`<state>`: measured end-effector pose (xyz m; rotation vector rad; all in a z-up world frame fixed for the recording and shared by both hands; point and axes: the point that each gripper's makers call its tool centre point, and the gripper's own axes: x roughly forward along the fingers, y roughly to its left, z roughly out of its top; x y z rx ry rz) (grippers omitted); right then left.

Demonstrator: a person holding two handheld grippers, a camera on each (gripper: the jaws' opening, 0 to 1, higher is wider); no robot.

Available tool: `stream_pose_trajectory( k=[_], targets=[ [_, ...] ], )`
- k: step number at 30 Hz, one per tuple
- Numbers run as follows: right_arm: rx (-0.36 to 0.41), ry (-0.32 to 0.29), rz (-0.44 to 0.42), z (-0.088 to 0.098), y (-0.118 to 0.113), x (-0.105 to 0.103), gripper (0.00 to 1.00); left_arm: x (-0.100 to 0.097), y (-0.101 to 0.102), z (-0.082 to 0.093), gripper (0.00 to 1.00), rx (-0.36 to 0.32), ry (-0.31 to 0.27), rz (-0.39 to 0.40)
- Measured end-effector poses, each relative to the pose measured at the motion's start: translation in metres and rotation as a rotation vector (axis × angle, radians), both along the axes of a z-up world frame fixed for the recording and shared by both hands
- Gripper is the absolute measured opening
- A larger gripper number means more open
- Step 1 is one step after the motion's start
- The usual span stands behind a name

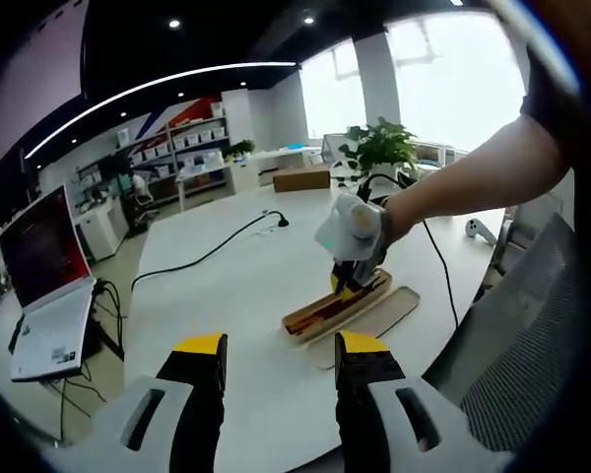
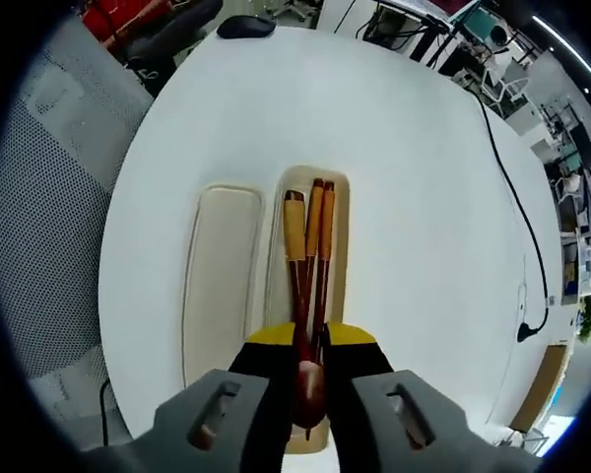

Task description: Arrange the utensils inside the cutlery case until each visible utensil rests in its matching compartment.

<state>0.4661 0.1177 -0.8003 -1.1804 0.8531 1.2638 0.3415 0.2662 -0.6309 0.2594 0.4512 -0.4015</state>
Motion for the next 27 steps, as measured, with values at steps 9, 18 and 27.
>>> stream_pose_trajectory(
  k=[9,18,27],
  targets=[
    [0.034,-0.029,-0.067,0.016,-0.016,0.01,0.06,0.0,0.0,0.001,0.45,0.005,-0.004,-0.001],
    [0.06,-0.05,-0.138,0.029,-0.038,0.013,0.06,0.0,-0.002,0.001,0.45,0.011,-0.007,-0.006],
    [0.074,-0.072,-0.183,0.04,-0.055,0.013,0.06,0.0,-0.002,0.003,0.45,0.015,-0.014,-0.007]
  ],
)
